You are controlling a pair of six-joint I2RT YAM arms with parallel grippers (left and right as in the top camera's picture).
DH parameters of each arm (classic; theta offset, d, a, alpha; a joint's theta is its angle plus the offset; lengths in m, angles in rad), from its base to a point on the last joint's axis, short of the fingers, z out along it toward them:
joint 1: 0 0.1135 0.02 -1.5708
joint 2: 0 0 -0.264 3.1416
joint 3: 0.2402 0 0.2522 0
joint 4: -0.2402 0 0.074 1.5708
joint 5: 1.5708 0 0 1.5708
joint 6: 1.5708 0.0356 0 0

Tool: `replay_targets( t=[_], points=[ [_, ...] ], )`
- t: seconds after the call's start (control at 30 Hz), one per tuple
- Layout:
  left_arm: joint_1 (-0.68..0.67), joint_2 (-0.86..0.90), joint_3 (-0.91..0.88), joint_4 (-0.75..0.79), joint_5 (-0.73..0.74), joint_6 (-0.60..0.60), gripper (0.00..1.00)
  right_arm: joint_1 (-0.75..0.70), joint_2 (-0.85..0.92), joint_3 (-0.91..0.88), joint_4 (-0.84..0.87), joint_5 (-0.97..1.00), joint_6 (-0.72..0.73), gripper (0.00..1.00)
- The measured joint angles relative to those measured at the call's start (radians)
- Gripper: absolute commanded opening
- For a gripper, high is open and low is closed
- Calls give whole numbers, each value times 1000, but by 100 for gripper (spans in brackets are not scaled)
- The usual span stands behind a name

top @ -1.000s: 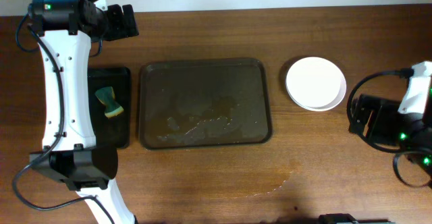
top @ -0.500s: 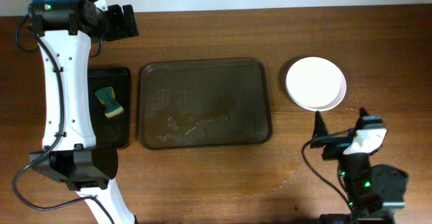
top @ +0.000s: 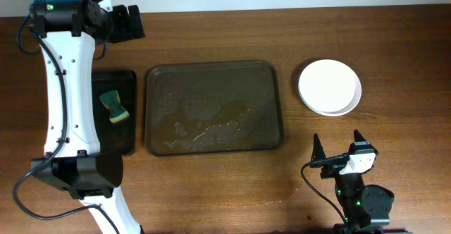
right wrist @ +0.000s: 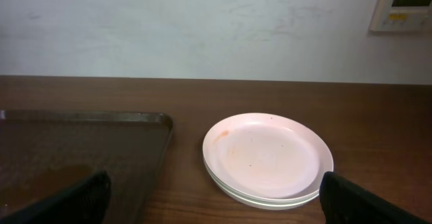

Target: Clean dirty plates on tray and stack at the side

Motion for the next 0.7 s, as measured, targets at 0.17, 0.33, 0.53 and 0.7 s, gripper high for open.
replay_targets(
  t=[0.17, 0.33, 0.53, 0.7],
  points=[
    [0, 0, 0, 0, 0, 0, 99, 0, 0, 0, 0, 0, 8, 98],
    [0, 0, 0, 0, 0, 0, 99, 0, 0, 0, 0, 0, 10, 98],
    [0, 0, 0, -8, -13, 8, 99, 0, 0, 0, 0, 0, 11, 98],
    [0, -210, -294, 291, 13, 78, 99, 0, 0, 0, 0, 0, 11, 98]
  ],
)
